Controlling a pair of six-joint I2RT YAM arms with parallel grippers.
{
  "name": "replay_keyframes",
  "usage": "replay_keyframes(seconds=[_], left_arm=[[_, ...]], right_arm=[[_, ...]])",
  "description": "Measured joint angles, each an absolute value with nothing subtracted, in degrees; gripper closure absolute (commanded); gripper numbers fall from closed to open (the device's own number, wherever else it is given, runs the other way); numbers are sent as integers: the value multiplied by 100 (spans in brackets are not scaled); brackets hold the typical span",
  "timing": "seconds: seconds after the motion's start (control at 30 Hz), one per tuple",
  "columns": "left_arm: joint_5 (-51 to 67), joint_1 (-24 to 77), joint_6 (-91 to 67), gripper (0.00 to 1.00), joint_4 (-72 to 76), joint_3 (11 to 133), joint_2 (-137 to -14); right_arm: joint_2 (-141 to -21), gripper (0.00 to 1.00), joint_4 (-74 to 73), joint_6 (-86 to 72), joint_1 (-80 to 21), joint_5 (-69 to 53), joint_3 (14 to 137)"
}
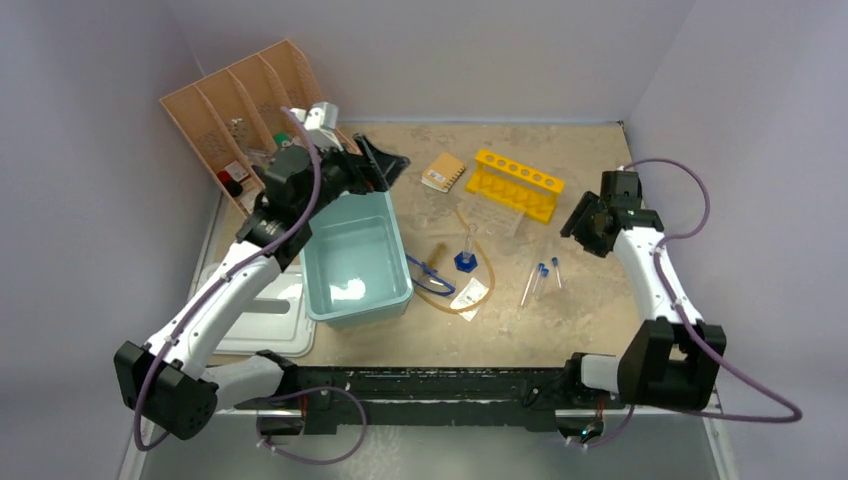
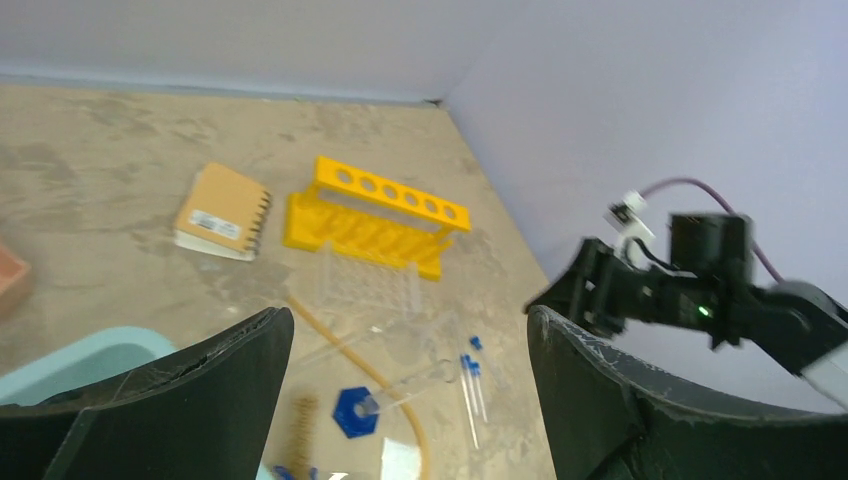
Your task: Organize the chemistry lab equipment
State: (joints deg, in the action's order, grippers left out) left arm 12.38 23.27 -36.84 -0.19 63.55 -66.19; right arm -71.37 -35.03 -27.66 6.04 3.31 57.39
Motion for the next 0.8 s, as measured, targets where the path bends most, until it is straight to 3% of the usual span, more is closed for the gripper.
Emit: replay_keyframes(seconds=[0.13, 0.27, 0.53, 0.8], left_arm=[[1096, 2965, -3656, 15, 123, 6388, -6851], [974, 3297, -3627, 15, 268, 6445, -7166], [915, 3610, -3581, 15, 375, 6493, -7614], [821, 3651, -3433, 15, 392, 6547, -7682]], right_arm=[[-7730, 35, -3059, -2742, 604, 239, 5749], [-8584, 35, -2788, -2720, 539, 43, 5916], [-9631, 52, -2515, -2751, -21, 10, 6154], [-9959, 53, -2497, -2904, -215, 414, 6429]])
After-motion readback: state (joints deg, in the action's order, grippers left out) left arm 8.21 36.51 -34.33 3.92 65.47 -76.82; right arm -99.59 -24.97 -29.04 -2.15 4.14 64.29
